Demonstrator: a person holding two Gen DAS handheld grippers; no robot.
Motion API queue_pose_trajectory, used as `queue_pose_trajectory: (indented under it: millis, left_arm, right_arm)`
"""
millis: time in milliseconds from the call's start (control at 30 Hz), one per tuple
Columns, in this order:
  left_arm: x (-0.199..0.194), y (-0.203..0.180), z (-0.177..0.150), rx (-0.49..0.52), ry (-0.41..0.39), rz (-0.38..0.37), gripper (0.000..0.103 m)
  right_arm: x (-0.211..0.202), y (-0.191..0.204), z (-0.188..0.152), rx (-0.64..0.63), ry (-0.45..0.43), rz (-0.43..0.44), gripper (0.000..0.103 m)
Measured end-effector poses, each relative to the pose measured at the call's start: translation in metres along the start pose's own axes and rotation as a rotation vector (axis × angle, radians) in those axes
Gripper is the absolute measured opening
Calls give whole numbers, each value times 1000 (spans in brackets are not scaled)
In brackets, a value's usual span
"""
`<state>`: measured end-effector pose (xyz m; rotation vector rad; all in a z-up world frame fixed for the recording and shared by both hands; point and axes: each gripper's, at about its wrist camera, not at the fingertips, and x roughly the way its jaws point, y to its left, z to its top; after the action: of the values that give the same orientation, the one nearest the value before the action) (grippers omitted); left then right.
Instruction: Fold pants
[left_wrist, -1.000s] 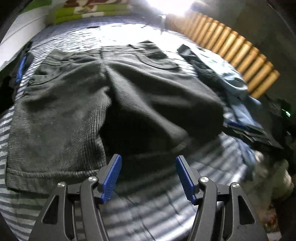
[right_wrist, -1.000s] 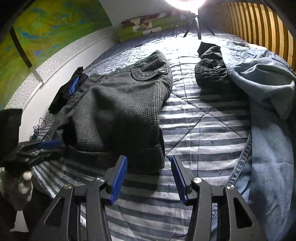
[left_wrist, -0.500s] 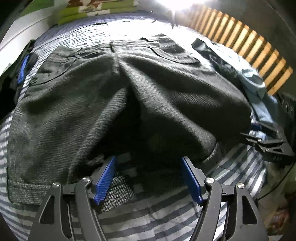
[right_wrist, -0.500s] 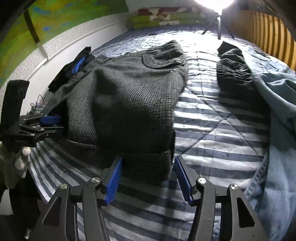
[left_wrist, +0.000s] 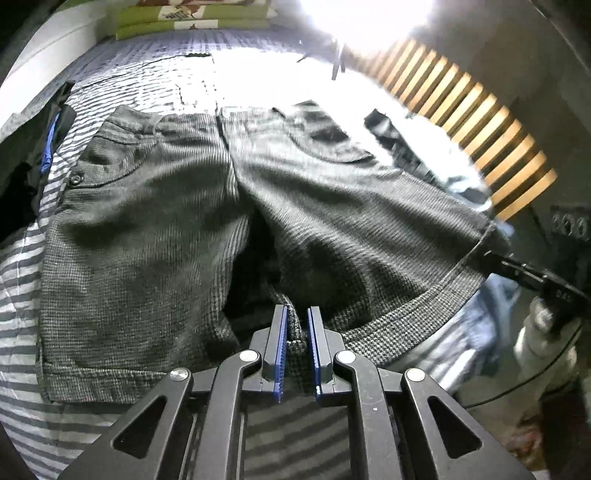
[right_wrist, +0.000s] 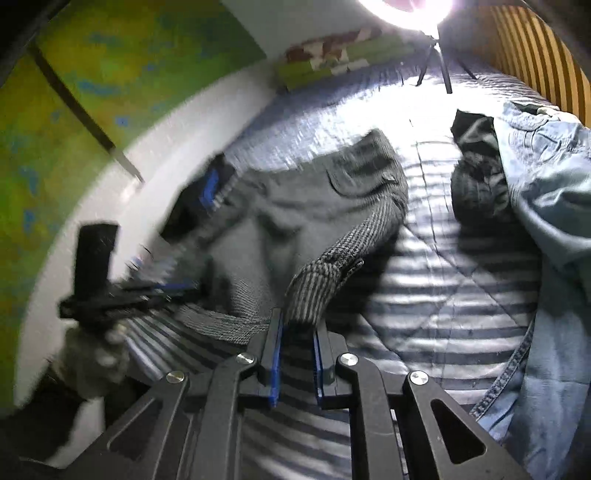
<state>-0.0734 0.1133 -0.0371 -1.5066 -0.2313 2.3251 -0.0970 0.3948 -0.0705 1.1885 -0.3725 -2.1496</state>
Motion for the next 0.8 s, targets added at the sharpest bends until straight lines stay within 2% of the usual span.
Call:
queue_pose_trajectory:
  millis: [100, 200, 333, 367, 433, 500, 567, 633, 700, 767, 800]
  left_arm:
    - [-17, 4, 4, -47, 4, -59, 11]
    - [-20, 9, 2, -60, 17, -66, 11]
    - [-13, 11, -8, -56, 41, -49, 13]
    - [-12, 12, -10, -55, 51, -47, 17]
    - [-15, 17, -16, -57, 47, -32, 38]
    - [-26, 28, -22, -56, 1, 23, 46]
    - [-39, 46, -27, -87, -24, 45, 53]
    - [-52, 71, -35, -121, -51, 84, 65]
    - [-64, 101, -44, -157, -75, 151, 67]
    - [-72, 131, -53, -214, -85, 175, 68]
    - [-75, 150, -60, -253, -94, 188, 69]
  right_arm:
    - [-15, 8, 10, 33, -25, 22, 12]
    - [-25, 11, 6, 63, -28, 44, 12]
    - [-30, 17, -3, 20, -13, -25, 13]
    - [-32, 16, -7, 6, -9, -65, 14]
    - [-31, 11, -16, 5, 8, -104, 14]
    - [-28, 6, -20, 8, 21, -131, 14]
    - [-25, 3, -25, 7, 30, -139, 14]
    - [-20, 6, -28, 0, 41, -126, 14]
    - [-12, 16, -28, -17, 47, -103, 14]
    - [0, 32, -26, -33, 56, -61, 16]
    - [7, 42, -25, -41, 59, -39, 21]
